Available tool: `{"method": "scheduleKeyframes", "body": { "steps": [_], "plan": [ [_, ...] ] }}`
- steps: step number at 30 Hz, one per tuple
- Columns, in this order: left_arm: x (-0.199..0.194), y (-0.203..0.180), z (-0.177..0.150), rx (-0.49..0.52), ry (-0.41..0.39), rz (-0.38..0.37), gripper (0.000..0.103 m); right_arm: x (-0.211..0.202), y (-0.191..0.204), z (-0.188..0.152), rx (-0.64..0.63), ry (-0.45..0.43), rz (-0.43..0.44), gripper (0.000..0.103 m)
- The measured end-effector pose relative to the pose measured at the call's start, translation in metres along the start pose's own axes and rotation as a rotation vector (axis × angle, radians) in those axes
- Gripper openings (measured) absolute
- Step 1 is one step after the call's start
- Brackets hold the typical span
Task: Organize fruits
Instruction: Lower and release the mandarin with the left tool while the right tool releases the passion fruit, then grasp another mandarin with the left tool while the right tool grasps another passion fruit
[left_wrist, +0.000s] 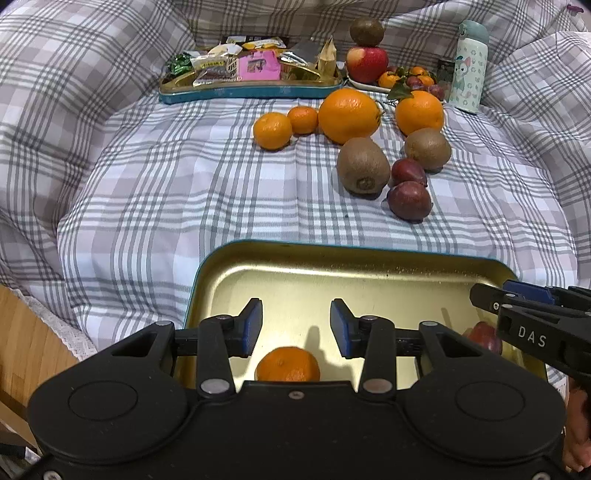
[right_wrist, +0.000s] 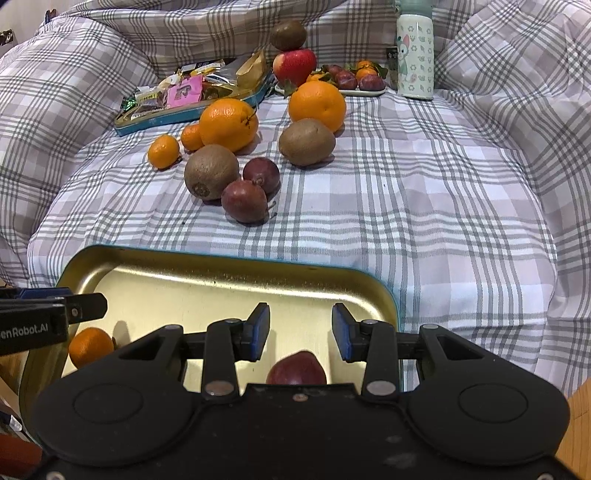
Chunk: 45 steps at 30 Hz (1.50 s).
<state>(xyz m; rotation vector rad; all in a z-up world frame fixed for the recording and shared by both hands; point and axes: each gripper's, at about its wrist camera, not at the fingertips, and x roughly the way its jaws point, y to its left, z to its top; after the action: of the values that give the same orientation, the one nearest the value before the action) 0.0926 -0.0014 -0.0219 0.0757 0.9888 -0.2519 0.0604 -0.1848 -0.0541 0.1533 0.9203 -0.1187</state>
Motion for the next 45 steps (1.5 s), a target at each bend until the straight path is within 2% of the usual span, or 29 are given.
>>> {"method": "scheduleKeyframes", "body": {
  "steps": [18,28,45],
  "plan": [
    [0.012,-0.002,0.041,0.031,-0.067,0.016,0.049,0.01,0.0,0.034,-0.006,-0.066,-0.006,0.04],
    [0.027,-0.004,0.063,0.034,-0.078,0.002,0.049,0.025,0.002,0.056,-0.002,-0.08,-0.008,0.04],
    [0.061,0.011,0.109,0.053,-0.106,0.039,0.049,0.05,0.013,0.089,-0.008,-0.1,0.015,0.04]
  ]
}}
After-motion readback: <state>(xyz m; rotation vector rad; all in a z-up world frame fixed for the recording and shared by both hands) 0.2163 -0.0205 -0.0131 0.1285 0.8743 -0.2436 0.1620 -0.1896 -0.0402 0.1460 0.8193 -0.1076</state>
